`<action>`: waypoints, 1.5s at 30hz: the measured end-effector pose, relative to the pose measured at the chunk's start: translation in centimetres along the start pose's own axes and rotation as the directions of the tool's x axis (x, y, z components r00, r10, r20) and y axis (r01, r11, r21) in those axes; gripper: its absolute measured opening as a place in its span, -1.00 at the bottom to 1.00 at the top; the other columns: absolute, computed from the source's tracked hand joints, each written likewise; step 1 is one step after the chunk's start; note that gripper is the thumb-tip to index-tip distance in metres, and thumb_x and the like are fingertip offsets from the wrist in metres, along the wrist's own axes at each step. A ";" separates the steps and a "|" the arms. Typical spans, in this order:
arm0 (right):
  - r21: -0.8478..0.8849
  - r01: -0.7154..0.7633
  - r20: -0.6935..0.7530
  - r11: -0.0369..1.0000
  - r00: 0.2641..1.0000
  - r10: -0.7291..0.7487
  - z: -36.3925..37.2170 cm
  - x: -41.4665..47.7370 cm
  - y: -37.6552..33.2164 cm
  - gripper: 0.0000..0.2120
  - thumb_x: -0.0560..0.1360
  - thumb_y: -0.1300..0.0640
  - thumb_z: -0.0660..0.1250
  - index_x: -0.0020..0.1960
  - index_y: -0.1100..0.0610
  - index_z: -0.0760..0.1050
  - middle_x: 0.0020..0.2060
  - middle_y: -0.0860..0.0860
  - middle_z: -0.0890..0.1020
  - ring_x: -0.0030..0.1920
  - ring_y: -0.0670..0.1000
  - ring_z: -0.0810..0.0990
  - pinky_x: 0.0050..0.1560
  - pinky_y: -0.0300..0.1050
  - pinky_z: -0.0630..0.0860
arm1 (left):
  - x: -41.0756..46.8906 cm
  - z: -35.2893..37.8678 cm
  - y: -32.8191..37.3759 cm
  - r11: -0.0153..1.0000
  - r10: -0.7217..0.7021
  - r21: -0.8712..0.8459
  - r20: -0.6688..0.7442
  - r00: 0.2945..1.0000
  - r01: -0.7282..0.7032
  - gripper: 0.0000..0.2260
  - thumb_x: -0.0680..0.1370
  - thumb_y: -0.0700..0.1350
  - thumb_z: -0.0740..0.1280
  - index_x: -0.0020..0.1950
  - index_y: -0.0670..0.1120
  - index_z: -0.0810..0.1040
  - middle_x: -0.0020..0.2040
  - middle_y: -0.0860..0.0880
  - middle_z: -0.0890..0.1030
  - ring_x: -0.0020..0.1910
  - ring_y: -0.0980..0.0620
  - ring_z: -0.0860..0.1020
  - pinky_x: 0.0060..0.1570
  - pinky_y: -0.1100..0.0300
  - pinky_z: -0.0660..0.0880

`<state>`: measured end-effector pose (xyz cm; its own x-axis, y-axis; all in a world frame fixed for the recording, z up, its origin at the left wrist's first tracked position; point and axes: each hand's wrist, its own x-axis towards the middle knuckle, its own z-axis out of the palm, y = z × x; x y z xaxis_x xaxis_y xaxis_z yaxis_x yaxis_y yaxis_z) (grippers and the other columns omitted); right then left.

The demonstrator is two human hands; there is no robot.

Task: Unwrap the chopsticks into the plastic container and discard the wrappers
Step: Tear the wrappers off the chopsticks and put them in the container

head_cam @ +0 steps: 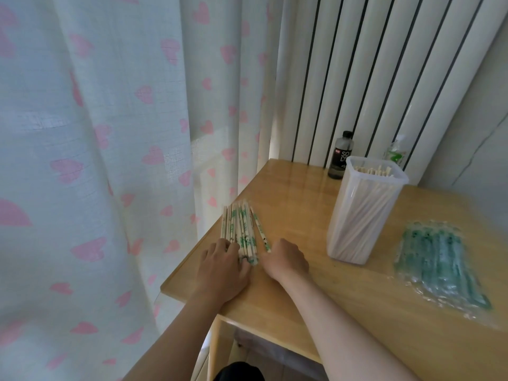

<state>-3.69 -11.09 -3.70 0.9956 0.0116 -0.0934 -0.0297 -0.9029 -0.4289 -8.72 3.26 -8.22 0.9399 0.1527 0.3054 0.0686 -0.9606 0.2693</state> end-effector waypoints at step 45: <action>0.999 0.052 -0.051 0.013 0.995 -0.081 -17.6 -3.7 16.8 -0.95 0.53 0.37 0.38 -0.06 0.29 0.53 -0.34 0.11 0.52 -0.36 -0.02 0.48 -0.37 -0.19 0.44 | 3.5 -3.1 17.1 0.870 0.480 0.273 -0.280 0.831 -0.411 -0.72 0.45 -0.12 0.49 -0.28 -0.07 0.39 -0.43 0.01 0.40 -0.57 -0.01 0.34 -0.51 0.28 -0.01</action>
<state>-6.25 -33.84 5.30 0.9979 0.0631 -0.0127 -0.0379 0.4177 -0.9078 -5.34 -11.91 0.25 0.7207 -0.2695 0.6388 -0.2348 -0.9618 -0.1408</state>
